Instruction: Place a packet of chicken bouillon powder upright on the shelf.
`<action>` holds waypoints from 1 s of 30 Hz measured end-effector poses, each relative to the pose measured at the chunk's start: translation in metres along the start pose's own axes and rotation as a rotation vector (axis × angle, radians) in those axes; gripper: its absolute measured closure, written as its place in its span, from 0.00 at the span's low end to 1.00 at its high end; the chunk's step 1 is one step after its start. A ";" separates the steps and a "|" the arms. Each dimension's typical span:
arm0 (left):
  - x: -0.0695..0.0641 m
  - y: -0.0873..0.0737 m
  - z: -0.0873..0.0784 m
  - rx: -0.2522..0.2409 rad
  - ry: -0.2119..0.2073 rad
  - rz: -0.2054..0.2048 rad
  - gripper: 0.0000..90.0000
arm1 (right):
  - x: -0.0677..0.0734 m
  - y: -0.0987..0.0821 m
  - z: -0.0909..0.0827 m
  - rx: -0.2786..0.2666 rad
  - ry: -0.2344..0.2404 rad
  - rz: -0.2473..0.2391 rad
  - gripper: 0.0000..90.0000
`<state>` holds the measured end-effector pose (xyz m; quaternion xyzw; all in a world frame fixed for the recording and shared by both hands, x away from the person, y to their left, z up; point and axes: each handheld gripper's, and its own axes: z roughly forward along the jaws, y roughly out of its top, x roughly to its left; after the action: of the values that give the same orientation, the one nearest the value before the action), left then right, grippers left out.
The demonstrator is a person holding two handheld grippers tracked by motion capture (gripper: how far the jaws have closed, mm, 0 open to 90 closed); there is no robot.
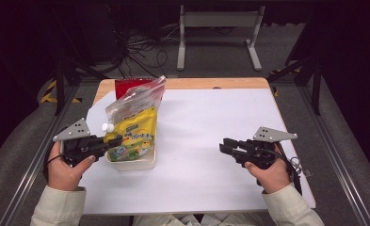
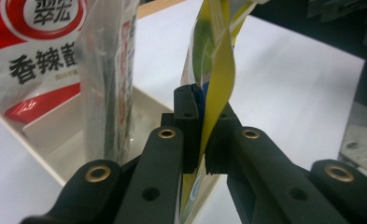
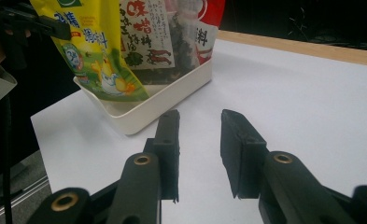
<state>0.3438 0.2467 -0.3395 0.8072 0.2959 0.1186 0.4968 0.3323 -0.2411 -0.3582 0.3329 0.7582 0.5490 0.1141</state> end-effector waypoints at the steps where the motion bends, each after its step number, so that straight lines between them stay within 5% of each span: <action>1: 0.000 -0.001 0.000 0.003 -0.004 -0.008 0.95 | 0.000 0.000 0.000 0.001 0.000 -0.001 0.75; 14: 0.014 -0.013 0.014 0.091 0.017 -0.057 0.95 | -0.001 0.000 0.000 -0.001 0.000 0.004 0.73; 25: 0.016 -0.019 0.013 0.094 0.004 -0.073 0.94 | -0.004 -0.001 -0.004 -0.009 -0.012 0.018 0.69; 30: 0.009 -0.022 0.006 0.052 0.029 -0.070 0.60 | -0.008 -0.001 -0.010 -0.025 -0.031 0.008 0.62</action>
<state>0.3461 0.2557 -0.3626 0.8072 0.3344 0.1051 0.4750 0.3320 -0.2538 -0.3568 0.3428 0.7482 0.5536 0.1276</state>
